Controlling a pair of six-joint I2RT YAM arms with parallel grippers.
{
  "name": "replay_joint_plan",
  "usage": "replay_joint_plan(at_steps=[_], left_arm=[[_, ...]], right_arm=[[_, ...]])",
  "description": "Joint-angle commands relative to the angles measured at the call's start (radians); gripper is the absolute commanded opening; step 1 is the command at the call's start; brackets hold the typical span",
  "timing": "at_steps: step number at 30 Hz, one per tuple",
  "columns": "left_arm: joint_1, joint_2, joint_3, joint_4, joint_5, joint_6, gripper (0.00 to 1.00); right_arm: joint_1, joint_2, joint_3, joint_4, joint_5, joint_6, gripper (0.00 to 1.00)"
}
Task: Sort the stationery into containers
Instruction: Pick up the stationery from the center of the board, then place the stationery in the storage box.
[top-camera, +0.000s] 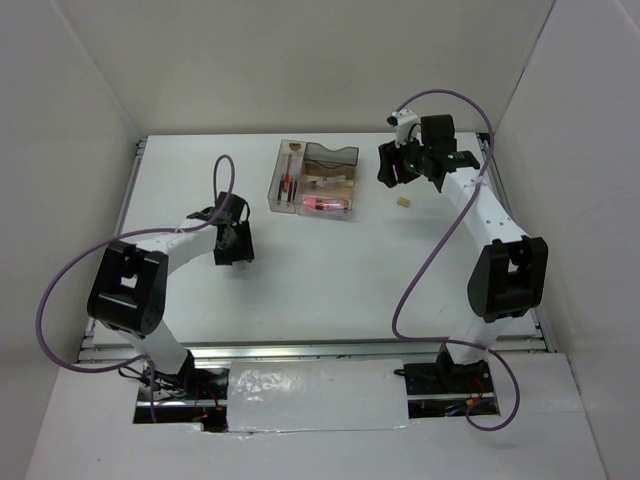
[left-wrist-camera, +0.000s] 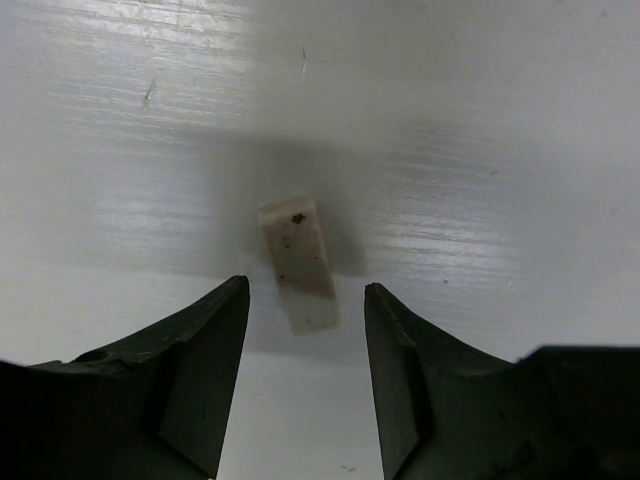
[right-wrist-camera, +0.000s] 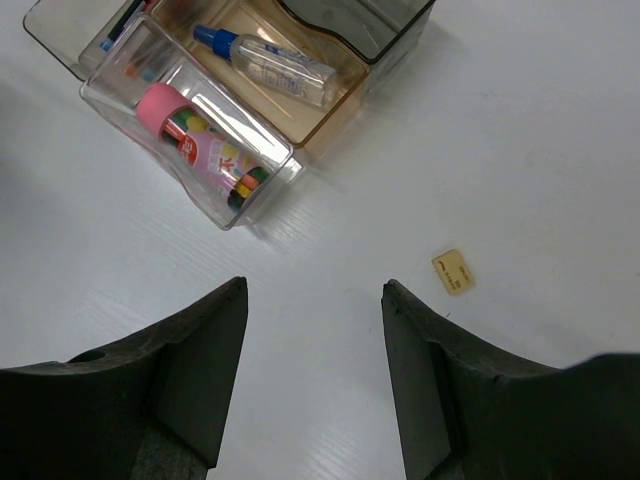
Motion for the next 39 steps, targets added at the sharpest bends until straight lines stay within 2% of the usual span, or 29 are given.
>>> replay_joint_plan(at_steps=[1, 8, 12, 16, 19, 20, 24, 27, 29, 35, 39], left_arm=[[-0.004, 0.034, 0.038, 0.008, -0.022, -0.008, 0.61], [-0.004, 0.069, 0.056, 0.011, -0.007, 0.007, 0.43], [-0.005, 0.074, 0.1, 0.021, 0.002, 0.068, 0.32], [-0.004, 0.037, 0.234, 0.073, 0.084, 0.148, 0.19], [-0.005, 0.04, 0.364, 0.143, 0.185, 0.21, 0.03], [-0.01, 0.051, 0.405, 0.163, 0.22, 0.234, 0.0], [-0.015, 0.164, 0.632, 0.249, 0.311, 0.282, 0.0], [-0.024, 0.244, 0.694, 0.478, 0.374, 0.276, 0.0], [-0.041, 0.287, 0.715, 0.569, 0.386, 0.27, 0.0], [-0.067, 0.546, 0.951, 0.692, 0.389, 0.225, 0.01], [-0.087, 0.619, 0.967, 0.792, 0.386, 0.257, 0.04]], right_arm=[[-0.01, -0.059, -0.015, 0.035, -0.033, 0.011, 0.63], [-0.021, -0.063, -0.018, 0.034, -0.045, 0.008, 0.63], [-0.024, -0.069, -0.023, 0.026, -0.05, 0.001, 0.62], [-0.039, -0.108, -0.072, 0.044, -0.057, -0.002, 0.62], [-0.053, -0.132, -0.119, 0.067, -0.063, 0.001, 0.62], [-0.058, -0.138, -0.129, 0.072, -0.068, 0.004, 0.62], [-0.076, -0.158, -0.164, 0.093, -0.088, 0.013, 0.62], [-0.09, -0.166, -0.178, 0.093, -0.1, 0.018, 0.62], [-0.095, -0.175, -0.187, 0.101, -0.103, 0.022, 0.62], [-0.107, -0.181, -0.208, 0.129, -0.108, 0.042, 0.61], [-0.116, -0.172, -0.204, 0.138, -0.119, 0.054, 0.61]])
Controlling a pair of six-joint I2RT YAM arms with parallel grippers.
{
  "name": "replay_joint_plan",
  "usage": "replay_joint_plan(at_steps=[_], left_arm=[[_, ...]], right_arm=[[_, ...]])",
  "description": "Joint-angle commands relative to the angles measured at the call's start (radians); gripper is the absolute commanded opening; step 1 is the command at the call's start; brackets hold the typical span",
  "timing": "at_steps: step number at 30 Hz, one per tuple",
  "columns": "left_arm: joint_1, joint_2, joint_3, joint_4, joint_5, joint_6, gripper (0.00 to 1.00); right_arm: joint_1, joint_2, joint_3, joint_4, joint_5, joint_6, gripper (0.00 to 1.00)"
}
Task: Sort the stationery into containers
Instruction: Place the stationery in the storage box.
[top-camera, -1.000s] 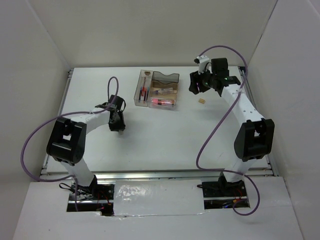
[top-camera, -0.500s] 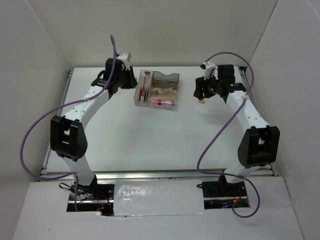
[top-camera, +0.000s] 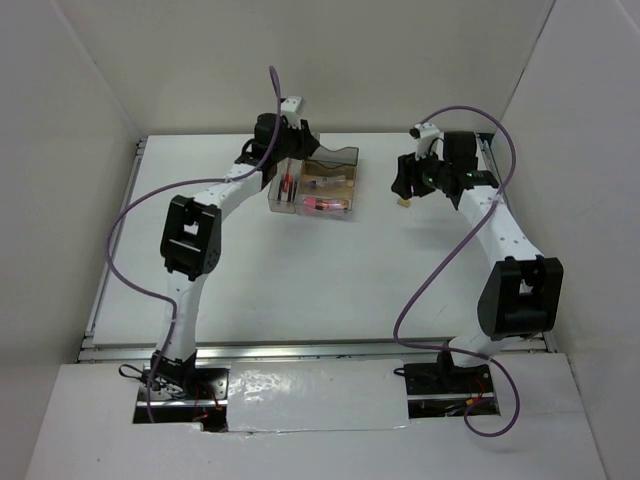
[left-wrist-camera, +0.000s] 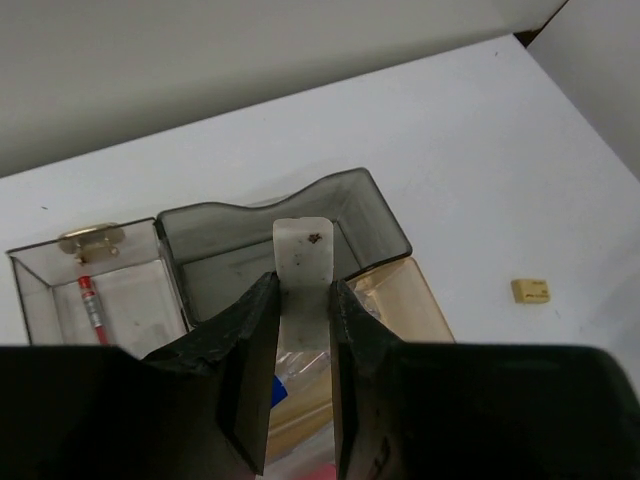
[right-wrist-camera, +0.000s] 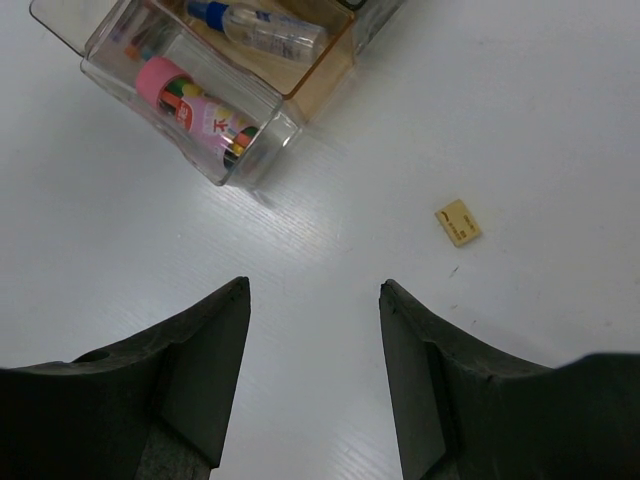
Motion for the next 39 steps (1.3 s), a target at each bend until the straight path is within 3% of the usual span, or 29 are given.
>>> replay_joint_plan(at_steps=[1, 16, 28, 31, 32, 35, 39], left_arm=[[-0.016, 0.03, 0.045, 0.179, 0.018, 0.044, 0.04], [-0.028, 0.262, 0.244, 0.2, -0.136, 0.084, 0.06], [-0.025, 0.33, 0.263, 0.19, -0.18, 0.121, 0.11], [-0.025, 0.334, 0.256, 0.191, -0.191, 0.115, 0.28], [-0.025, 0.334, 0.256, 0.193, -0.194, 0.112, 0.4], [-0.025, 0.334, 0.256, 0.193, -0.203, 0.114, 0.58], [-0.023, 0.308, 0.258, 0.187, -0.197, 0.109, 0.65]], right_arm=[[-0.013, -0.03, 0.004, 0.067, -0.024, 0.027, 0.61], [-0.024, 0.018, -0.006, 0.12, -0.043, 0.073, 0.6], [-0.033, 0.05, 0.012, 0.133, -0.034, 0.079, 0.59], [-0.033, 0.056, 0.018, 0.131, -0.031, 0.077, 0.6], [-0.033, 0.059, 0.021, 0.133, -0.028, 0.079, 0.61], [-0.031, 0.076, 0.035, 0.128, -0.014, 0.083, 0.61], [-0.031, 0.113, 0.079, 0.107, 0.023, 0.091, 0.61]])
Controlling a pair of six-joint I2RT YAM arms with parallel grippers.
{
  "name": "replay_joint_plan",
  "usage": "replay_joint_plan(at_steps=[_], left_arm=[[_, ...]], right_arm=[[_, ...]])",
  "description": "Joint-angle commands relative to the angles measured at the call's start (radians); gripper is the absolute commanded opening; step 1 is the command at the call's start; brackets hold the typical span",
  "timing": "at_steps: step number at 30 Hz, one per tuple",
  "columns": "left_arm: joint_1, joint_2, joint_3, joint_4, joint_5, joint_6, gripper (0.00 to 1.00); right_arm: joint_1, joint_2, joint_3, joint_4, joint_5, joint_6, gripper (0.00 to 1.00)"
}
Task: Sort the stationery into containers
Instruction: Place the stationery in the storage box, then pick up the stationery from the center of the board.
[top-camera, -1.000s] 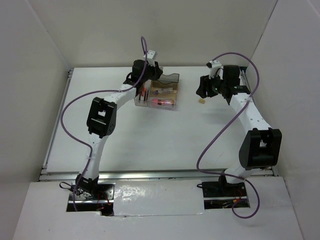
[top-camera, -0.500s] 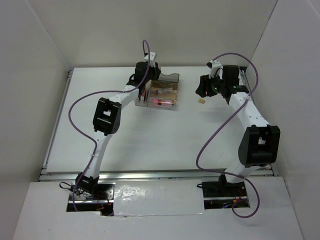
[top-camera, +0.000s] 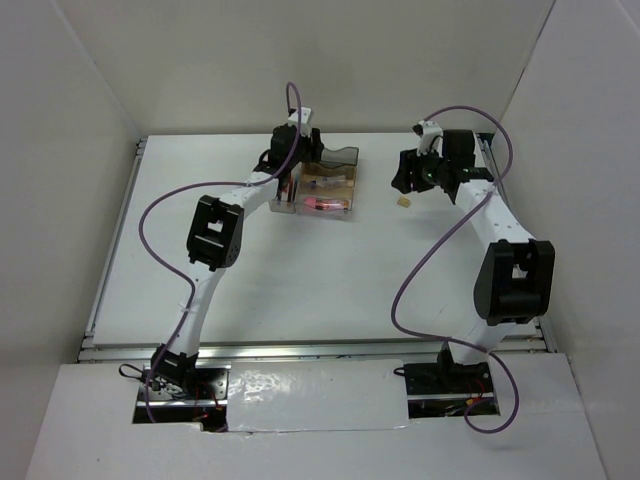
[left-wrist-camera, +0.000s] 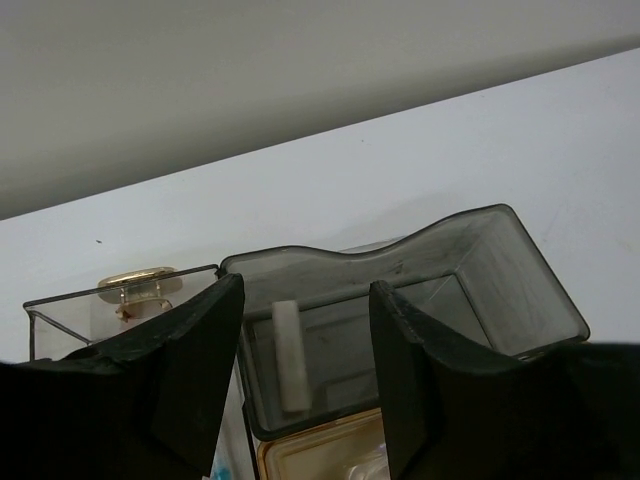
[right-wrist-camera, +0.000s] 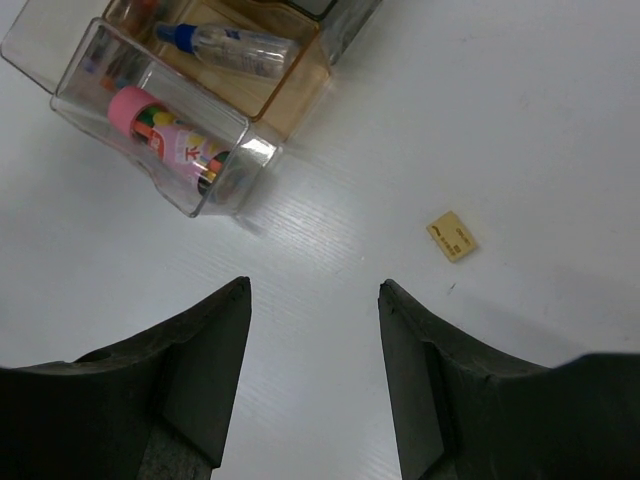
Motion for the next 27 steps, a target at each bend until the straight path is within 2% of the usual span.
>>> replay_joint_plan(at_steps=[1, 5, 8, 12, 15, 16, 19, 20, 24, 27], left_arm=[[0.005, -0.023, 0.022, 0.058, 0.003, 0.001, 0.66], [0.005, -0.137, 0.002, 0.064, 0.026, -0.008, 0.65], [0.011, -0.267, -0.038, 0.022, 0.066, -0.003, 0.66], [0.038, -0.475, -0.148, -0.112, 0.143, 0.012, 0.91], [0.087, -0.611, -0.233, -0.272, 0.25, -0.009, 0.98], [0.118, -0.637, -0.275, -0.341, 0.284, -0.014, 0.99], [0.184, -0.736, -0.384, -0.435, 0.417, -0.02, 0.99], [0.196, -0.785, -0.42, -0.451, 0.486, -0.016, 0.99], [0.235, -0.886, -0.556, -0.465, 0.565, 0.0, 0.99], [0.241, -0.926, -0.627, -0.478, 0.592, -0.005, 0.99]], right_arm=[[-0.006, 0.034, 0.073, 0.021, 0.046, 0.017, 0.61], [-0.001, 0.104, 0.134, -0.013, 0.118, 0.007, 0.6], [0.017, 0.208, 0.255, -0.12, 0.15, -0.065, 0.6], [0.045, 0.35, 0.465, -0.313, 0.189, -0.203, 0.6], [0.052, 0.449, 0.577, -0.431, 0.202, -0.295, 0.64], [0.054, 0.474, 0.601, -0.454, 0.21, -0.312, 0.77], [0.054, 0.551, 0.681, -0.526, 0.229, -0.372, 0.83], [0.052, 0.574, 0.699, -0.539, 0.233, -0.381, 0.83], [0.051, 0.612, 0.727, -0.566, 0.25, -0.444, 0.79], [0.051, 0.647, 0.75, -0.594, 0.253, -0.481, 0.7]])
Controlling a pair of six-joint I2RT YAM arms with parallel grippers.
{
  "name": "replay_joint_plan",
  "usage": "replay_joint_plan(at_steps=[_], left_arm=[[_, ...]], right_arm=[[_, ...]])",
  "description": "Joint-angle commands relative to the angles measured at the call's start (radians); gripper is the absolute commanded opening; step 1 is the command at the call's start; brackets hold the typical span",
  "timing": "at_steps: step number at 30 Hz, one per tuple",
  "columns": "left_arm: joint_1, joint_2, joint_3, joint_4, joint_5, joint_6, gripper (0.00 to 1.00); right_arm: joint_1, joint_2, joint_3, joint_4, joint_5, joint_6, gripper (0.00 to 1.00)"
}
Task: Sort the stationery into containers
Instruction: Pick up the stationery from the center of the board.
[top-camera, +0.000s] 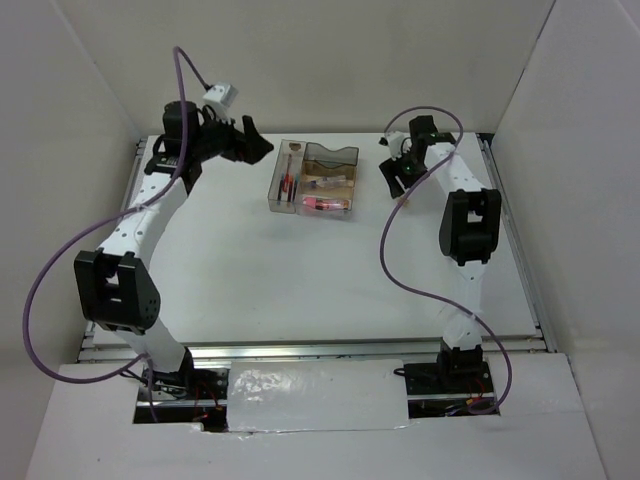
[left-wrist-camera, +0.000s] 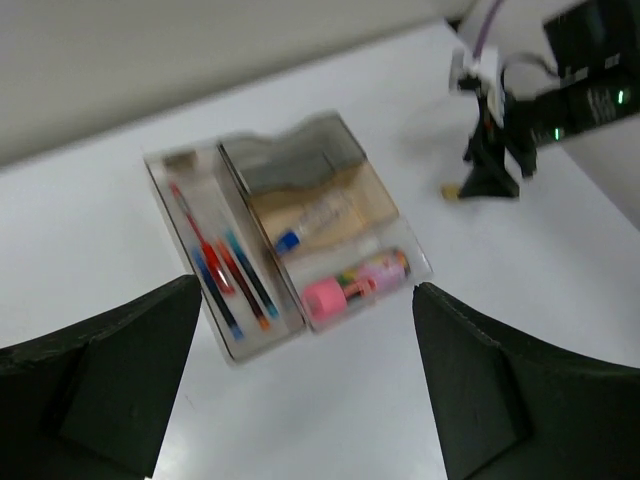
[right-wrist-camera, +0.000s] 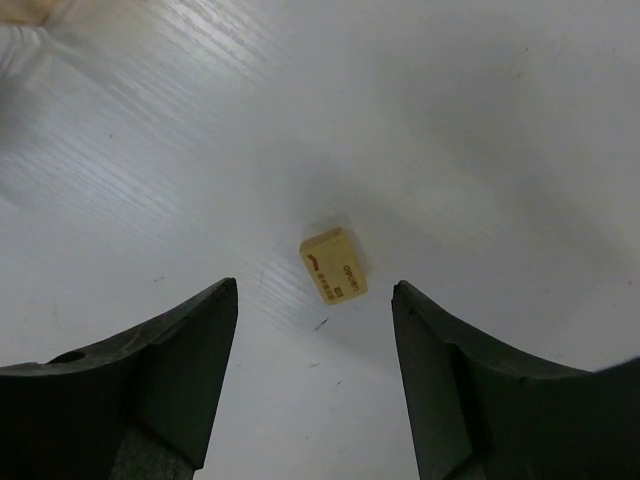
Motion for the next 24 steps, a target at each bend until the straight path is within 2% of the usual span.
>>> replay_joint_plan(at_steps=[1, 9, 19, 24], left_arm=[[-0.013, -0.017, -0.067, -0.074, 0.121, -0.004, 0.99], [-0.017, -0.003, -0.058, -0.057, 0.142, -0.033, 0.99], [-0.023, 0.007, -0.067, -0.049, 0.141, -0.046, 0.99], [-0.02, -0.006, -0.075, -0.066, 0.128, -0.03, 0.99]], right_arm=[[-0.002, 0.028, 0.065, -0.069, 0.02, -0.079, 0.69], [-0.005, 0.085, 0.093, -0.104, 0.046, -0.115, 0.61], [-0.011, 0.122, 0.104, -0.09, 0.075, -0.142, 0.59], [-0.01, 0.146, 0.113, -0.106, 0.083, -0.171, 0.48]])
